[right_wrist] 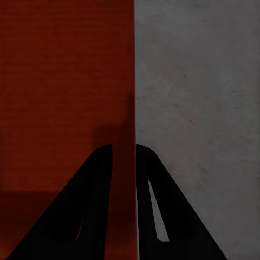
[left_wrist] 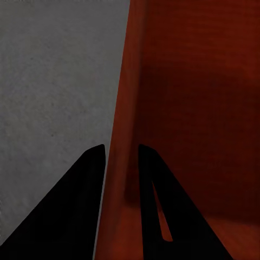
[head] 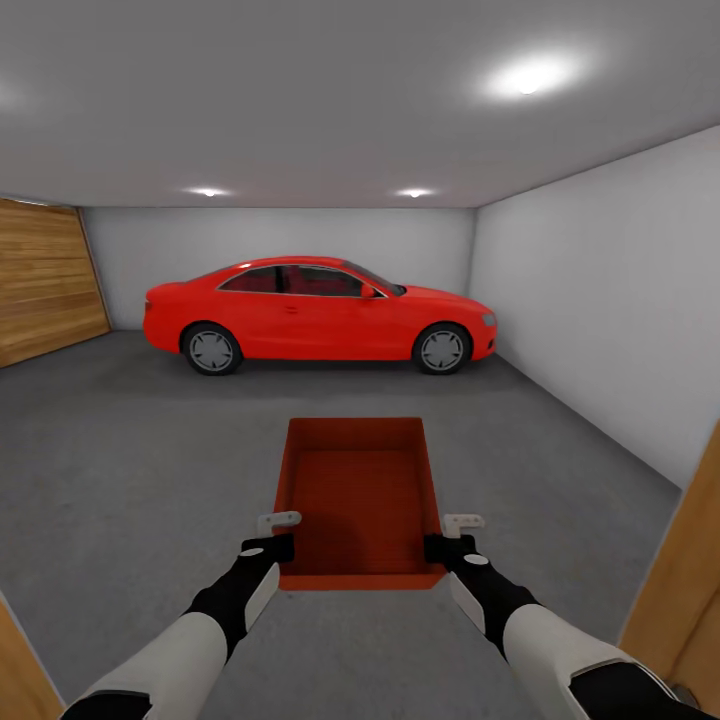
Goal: Move the two storage containers from the living room to the garage. In the garage, place one container on the floor and stack the other container on top of it (either order is fine).
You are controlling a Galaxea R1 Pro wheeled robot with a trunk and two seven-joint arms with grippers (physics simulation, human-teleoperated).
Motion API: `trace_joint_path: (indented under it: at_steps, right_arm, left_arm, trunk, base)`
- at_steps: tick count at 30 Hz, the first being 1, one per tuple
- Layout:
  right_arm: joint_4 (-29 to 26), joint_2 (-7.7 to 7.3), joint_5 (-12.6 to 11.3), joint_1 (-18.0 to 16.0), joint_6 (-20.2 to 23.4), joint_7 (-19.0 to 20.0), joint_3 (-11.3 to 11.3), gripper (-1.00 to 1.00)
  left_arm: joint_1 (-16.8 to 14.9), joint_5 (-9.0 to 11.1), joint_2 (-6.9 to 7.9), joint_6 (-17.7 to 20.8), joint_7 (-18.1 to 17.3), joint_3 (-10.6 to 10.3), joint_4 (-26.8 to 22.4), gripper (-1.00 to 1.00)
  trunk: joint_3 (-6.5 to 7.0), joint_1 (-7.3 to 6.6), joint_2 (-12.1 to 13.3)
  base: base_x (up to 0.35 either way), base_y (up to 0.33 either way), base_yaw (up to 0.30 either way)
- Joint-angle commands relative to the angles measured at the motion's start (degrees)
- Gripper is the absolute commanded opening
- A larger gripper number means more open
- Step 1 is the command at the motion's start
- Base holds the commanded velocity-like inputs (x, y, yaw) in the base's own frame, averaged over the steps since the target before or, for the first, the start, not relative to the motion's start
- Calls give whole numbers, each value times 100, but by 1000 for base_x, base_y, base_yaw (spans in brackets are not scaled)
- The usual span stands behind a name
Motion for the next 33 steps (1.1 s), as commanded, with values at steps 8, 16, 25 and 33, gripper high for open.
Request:
trace_joint_path:
  at_steps: [8, 16, 25, 33]
  right_arm:
    - [17, -27, -70, 0, -22, -45, -83, -100]
    - [17, -34, -70, 0, -22, -45, -85, -100]
    - [17, -35, -70, 0, -22, -45, -85, -100]
    - [17, -35, -70, 0, -22, -45, -85, -100]
  left_arm:
    - [-3, -101, 188, -17, 246, 101, -33, -100]
    - [-3, -101, 188, -17, 244, 100, -33, -100]
    - [-3, -101, 188, -17, 246, 100, -34, -100]
    - [-3, -101, 197, -17, 242, 112, -27, -100]
  trunk:
    - [-2, 2, -5]
    - [-2, 2, -5]
    - [-2, 2, -5]
    - [-2, 2, -5]
  base:
    - [9, 11, 0]
    - [1, 1, 123]
    - [0, 0, 29]
    - [80, 0, 1]
